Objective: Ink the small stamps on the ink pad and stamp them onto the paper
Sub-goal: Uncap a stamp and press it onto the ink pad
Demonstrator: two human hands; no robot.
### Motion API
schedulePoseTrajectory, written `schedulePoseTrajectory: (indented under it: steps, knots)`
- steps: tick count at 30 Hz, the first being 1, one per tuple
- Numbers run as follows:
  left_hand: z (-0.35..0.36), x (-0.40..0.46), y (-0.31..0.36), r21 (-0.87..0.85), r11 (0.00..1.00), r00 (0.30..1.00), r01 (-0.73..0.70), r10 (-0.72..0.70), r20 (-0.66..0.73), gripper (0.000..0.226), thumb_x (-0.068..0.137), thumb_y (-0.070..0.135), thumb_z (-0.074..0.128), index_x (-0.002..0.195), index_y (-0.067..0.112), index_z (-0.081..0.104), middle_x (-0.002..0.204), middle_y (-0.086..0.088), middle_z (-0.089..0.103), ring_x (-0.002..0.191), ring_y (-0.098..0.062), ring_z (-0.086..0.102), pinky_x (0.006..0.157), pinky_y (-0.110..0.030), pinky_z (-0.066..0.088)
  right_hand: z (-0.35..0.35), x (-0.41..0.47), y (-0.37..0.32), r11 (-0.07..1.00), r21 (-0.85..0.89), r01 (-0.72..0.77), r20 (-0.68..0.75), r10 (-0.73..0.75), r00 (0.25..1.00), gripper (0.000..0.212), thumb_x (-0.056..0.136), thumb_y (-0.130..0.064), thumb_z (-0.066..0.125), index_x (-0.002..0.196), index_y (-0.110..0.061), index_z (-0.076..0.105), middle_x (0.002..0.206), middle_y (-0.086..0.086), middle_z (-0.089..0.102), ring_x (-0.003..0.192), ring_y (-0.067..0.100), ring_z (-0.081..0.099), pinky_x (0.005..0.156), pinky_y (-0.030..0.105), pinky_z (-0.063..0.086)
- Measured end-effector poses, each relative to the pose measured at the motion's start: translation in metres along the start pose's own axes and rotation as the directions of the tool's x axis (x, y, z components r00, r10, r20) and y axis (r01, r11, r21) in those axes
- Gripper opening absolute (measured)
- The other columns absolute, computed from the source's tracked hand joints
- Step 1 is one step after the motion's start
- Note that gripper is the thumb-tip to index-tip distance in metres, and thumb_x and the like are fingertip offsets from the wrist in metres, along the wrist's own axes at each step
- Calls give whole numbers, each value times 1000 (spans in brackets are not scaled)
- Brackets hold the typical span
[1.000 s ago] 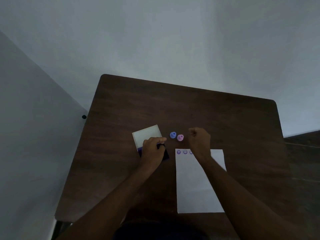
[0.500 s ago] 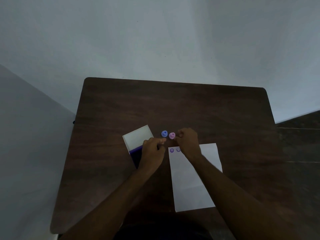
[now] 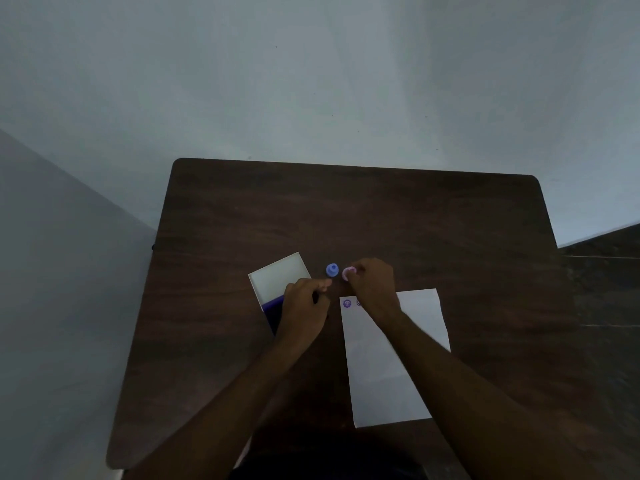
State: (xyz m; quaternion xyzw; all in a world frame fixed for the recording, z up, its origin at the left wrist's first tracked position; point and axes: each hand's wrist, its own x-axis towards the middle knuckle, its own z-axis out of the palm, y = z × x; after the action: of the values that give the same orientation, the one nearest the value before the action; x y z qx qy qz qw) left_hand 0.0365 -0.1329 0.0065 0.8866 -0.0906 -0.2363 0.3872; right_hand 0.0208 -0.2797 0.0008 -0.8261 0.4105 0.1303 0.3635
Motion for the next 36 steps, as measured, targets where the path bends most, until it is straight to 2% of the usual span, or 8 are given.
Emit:
schedulePoseTrajectory:
  steps: [4,8,10,13,17,25,30,36]
  knots:
    - [-1,0,3,-45,998,997,50,-48,59,22,92,13,57,114,16,62,117,-4,62,94,-1,49,79,-8,36,-8,-19,5,976,215,35,-54,-24,998,16,82,-28,69,85,-12,70,79,2,67,71,9,61,71,27,52]
    - [7,1,-8,-217,920,945,328,-318,81,37,96,23,51,132,15,46,134,-1,55,121,-13,51,104,-23,37,-15,-37,5,887,460,-25,4,26,1000,23,74,-33,77,83,-13,69,76,0,68,66,9,62,60,20,48]
    - [14,10,-6,-325,916,972,234,-226,62,39,99,18,43,137,7,37,140,-9,48,127,-18,46,106,-22,34,-18,-43,4,840,539,-58,35,47,998,24,70,-32,80,81,-12,71,72,1,69,61,10,62,54,20,48]
    - [5,4,6,-17,989,951,145,-135,279,38,99,31,42,125,6,51,125,-13,57,106,-17,57,85,-15,40,-20,-50,4,793,609,-33,22,24,999,23,66,-31,82,73,-12,72,62,0,69,49,7,59,46,16,46]
    - [1,3,15,-179,978,986,105,-79,145,26,83,55,52,88,31,60,85,11,62,70,0,55,53,-6,42,-24,-55,3,742,670,-23,74,-36,997,28,65,-32,84,77,-9,73,69,9,72,52,14,61,51,24,51]
    - [-14,-9,22,-218,975,998,39,-28,52,21,84,48,60,99,32,59,82,27,54,68,14,53,57,6,36,-23,-67,2,703,704,98,31,-169,985,19,74,-39,74,80,-21,75,60,3,68,48,9,56,48,21,48]
    - [-15,-11,24,-273,961,999,31,-25,24,31,86,44,62,110,24,65,95,14,64,80,6,57,64,-4,39,-22,-69,1,686,721,96,13,-152,988,11,77,-34,74,78,-22,75,58,1,67,48,9,55,47,22,48]
    - [-22,-17,25,-307,952,1000,-7,-2,-29,31,84,45,62,107,25,65,92,18,62,74,17,55,62,7,37,-23,-72,-5,701,706,103,-2,-144,990,18,77,-33,74,84,-17,75,62,1,70,50,10,58,49,23,50]
